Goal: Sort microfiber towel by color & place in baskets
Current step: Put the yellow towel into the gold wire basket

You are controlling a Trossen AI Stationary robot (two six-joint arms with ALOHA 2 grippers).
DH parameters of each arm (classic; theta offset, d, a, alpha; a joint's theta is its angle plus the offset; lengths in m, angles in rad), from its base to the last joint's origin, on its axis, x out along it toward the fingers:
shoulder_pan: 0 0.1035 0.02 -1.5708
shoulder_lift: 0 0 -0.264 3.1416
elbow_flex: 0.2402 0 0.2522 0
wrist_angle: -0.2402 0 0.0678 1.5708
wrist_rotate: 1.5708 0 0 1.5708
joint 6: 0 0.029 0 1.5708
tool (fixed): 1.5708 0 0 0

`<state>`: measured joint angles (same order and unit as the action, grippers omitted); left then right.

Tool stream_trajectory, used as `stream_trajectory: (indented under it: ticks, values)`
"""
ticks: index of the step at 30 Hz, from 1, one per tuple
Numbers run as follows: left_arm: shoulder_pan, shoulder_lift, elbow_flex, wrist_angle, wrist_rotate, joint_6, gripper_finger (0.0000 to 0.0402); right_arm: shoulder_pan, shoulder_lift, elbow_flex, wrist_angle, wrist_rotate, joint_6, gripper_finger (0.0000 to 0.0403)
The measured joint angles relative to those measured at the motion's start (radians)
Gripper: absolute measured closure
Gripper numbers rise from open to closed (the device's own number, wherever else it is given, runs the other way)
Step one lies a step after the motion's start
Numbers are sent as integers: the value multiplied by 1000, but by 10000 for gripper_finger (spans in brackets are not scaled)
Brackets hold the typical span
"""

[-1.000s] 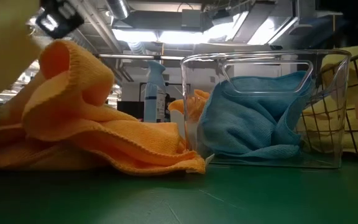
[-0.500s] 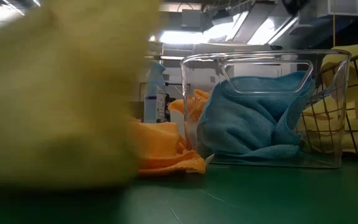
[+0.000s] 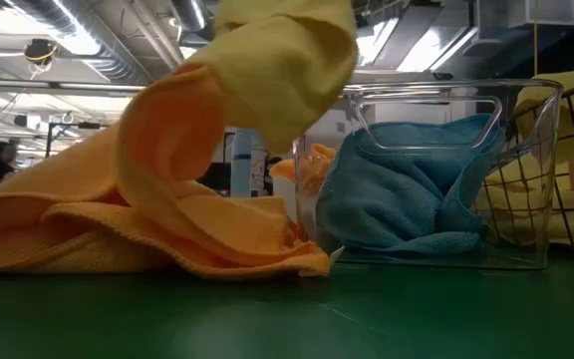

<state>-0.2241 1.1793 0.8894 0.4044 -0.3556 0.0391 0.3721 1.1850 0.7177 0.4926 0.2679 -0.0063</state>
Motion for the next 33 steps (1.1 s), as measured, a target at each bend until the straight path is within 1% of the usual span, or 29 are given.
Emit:
stream_trajectory:
  ticks: [5, 7, 9, 15, 20, 23, 26, 28, 33]
  values:
    - [35, 0, 0, 15, 33, 0, 401, -10, 124, 0, 199, 39, -87, 189]
    - [41, 0, 0, 16, 34, 0, 401, -16, 165, 1, 251, 38, -103, 189]
    - [43, 0, 0, 17, 35, 0, 401, -31, 205, 19, 267, 43, -103, 189]
    - [43, 0, 0, 16, 36, 0, 401, -68, 325, 104, 267, 44, -72, 189]
    - [43, 0, 0, 9, 36, 0, 401, -66, 411, 190, 267, 57, -71, 189]
    - [43, 1, 0, 4, 44, -1, 401, -65, 448, 233, 266, 105, -70, 189]
    - [43, 1, 0, 4, 81, -1, 401, -65, 479, 261, 257, 197, -69, 189]
    - [42, 1, 0, 4, 100, -1, 401, -65, 488, 273, 257, 239, -69, 189]
    - [42, 1, 0, 5, 114, -1, 401, -72, 498, 302, 187, 264, -57, 194]
